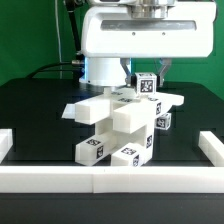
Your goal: Assemble chair
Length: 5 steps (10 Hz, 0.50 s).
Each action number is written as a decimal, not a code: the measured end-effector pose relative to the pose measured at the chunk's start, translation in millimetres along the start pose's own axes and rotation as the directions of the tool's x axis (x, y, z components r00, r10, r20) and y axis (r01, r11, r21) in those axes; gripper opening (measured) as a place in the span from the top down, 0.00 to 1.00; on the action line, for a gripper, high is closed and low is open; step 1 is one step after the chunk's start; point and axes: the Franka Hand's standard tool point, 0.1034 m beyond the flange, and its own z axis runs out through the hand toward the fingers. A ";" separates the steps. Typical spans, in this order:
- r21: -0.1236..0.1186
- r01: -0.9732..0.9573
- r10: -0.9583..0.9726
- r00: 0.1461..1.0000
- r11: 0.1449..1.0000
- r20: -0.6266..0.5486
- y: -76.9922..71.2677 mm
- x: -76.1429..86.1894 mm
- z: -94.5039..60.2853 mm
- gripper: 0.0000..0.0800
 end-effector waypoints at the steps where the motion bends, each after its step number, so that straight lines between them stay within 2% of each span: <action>1: -0.002 0.002 -0.002 1.000 1.000 -0.007 -0.7 1.4 0.1 0.64; 5: -0.005 0.004 -0.004 1.000 1.000 -0.017 -1.3 3.4 0.2 0.64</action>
Offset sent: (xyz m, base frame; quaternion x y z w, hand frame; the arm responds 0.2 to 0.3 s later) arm 0.0030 0.0036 -0.0044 -0.0073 0.0079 -0.0055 0.9999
